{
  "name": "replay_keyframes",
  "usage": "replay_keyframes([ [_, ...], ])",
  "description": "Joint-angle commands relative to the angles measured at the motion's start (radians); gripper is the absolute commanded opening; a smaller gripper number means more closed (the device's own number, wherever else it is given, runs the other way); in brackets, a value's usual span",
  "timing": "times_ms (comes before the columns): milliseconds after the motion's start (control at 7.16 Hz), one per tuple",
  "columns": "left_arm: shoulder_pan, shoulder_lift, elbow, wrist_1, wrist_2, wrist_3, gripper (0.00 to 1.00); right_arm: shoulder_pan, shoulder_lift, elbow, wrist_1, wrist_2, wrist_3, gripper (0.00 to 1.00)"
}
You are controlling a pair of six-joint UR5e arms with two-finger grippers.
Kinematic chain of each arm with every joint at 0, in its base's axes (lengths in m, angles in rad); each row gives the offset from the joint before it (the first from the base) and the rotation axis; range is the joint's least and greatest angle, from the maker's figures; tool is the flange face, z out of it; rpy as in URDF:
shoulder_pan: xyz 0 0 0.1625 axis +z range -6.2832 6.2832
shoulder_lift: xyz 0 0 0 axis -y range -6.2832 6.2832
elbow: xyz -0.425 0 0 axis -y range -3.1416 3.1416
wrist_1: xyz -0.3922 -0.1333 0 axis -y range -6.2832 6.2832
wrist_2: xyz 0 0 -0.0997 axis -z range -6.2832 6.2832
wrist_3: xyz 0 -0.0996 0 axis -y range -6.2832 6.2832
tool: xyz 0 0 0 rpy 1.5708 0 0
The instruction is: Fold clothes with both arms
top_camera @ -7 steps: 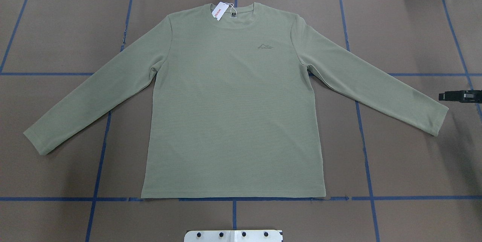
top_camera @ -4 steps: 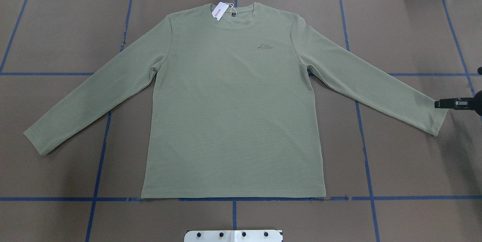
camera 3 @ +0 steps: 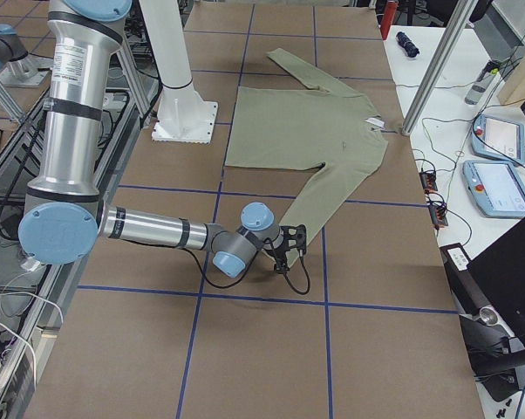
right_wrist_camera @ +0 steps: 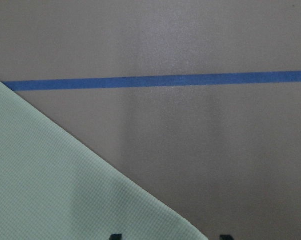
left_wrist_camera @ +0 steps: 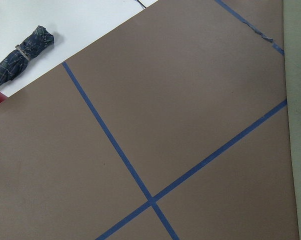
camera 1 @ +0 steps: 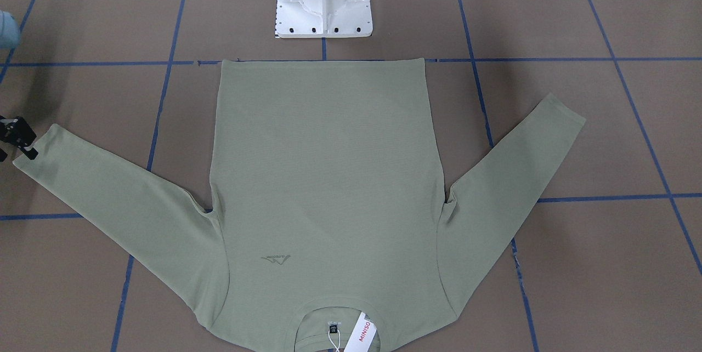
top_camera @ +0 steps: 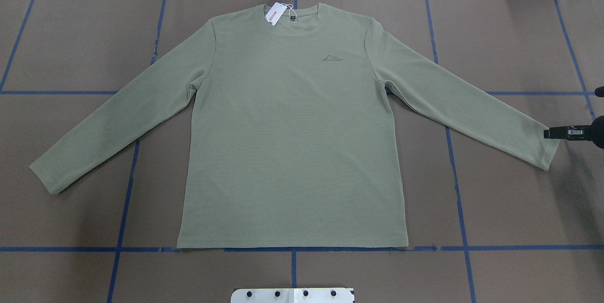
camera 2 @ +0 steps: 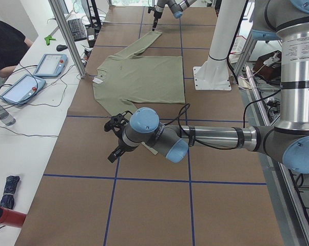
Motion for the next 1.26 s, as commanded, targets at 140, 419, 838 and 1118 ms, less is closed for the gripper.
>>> replay_keyframes([
  [140, 0.000, 0.000, 0.000, -0.001, -0.001, 0.001, 1.00, -0.006, 0.036, -0.040, -0.001, -0.011, 0.000, 0.71],
  [419, 0.000, 0.000, -0.002, -0.001, -0.001, 0.001, 1.00, -0.004, 0.047, -0.053, 0.002, -0.009, -0.002, 0.69],
  [838, 0.000, 0.000, -0.003, -0.001, -0.001, 0.001, 1.00, -0.004, 0.038, -0.047, 0.004, -0.006, -0.002, 0.69],
  [1118, 0.000, 0.000, -0.003, -0.001, -0.001, 0.001, 1.00, -0.006, 0.035, -0.045, 0.004, -0.006, -0.003, 0.68],
])
